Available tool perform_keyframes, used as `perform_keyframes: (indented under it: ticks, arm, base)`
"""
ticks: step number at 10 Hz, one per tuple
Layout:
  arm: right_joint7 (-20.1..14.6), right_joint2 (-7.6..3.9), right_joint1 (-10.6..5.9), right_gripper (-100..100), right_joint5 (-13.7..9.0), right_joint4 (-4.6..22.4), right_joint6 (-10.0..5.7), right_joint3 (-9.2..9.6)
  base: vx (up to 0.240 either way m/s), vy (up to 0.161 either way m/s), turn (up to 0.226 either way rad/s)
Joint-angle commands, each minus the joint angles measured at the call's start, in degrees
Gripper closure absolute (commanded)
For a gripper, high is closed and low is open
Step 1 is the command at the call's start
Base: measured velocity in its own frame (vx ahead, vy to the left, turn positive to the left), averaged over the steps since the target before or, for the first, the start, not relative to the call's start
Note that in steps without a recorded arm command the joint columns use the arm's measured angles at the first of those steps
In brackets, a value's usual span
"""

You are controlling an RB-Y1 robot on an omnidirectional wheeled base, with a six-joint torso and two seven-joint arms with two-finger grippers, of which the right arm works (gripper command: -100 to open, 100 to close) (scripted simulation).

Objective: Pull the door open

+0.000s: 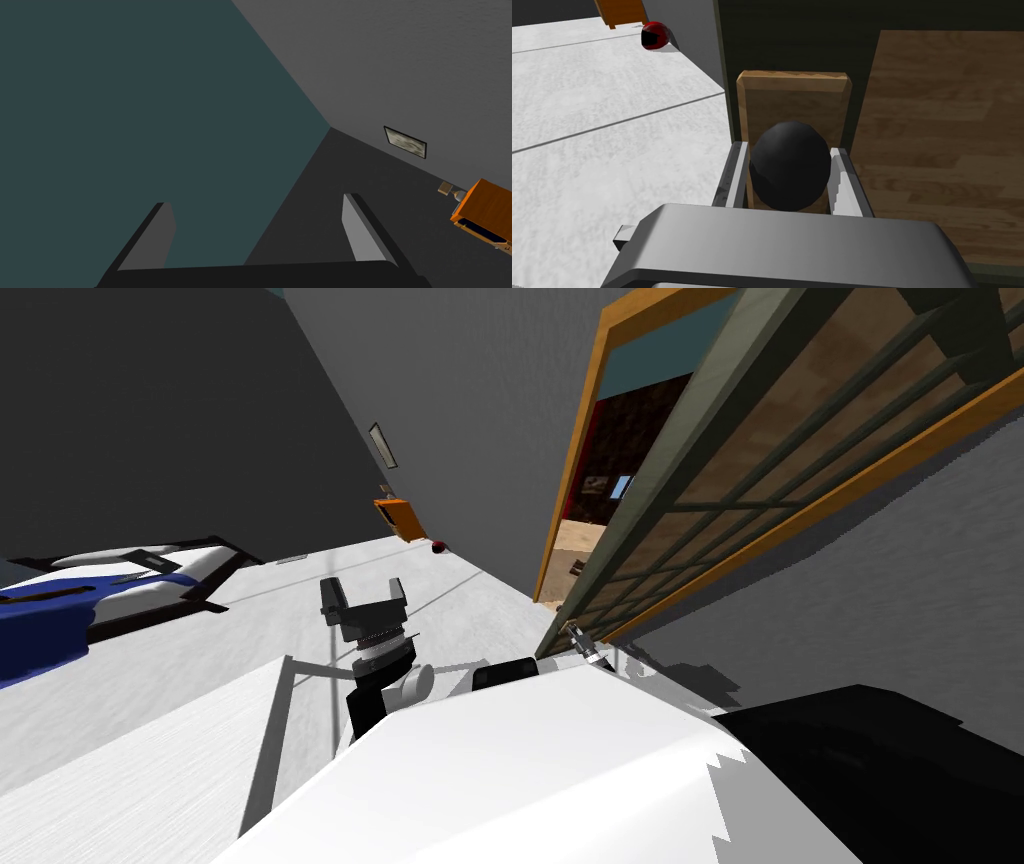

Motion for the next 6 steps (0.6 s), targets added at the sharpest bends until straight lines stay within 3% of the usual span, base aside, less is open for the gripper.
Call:
perform_keyframes:
  ticks: [1,3,4,6]
  arm:
    - [-0.4,-0.40,0.15,100,0.1,0.2,-1.02,0.08]
    - [-0.7,-0.62,0.18,100,0.3,0.8,-1.85,0.27]
    - [-0.7,-0.52,0.00,100,0.3,1.0,-1.43,0.27]
    - [-1.0,-0.58,-0.29,100,0.5,1.9,-2.13,0.58]
  base:
    - [-0.179,-0.056,0.127]
    - [-0.183,-0.037,0.100]
    - [-0.067,-0.027,0.016]
    - [-0.194,-0.064,0.163]
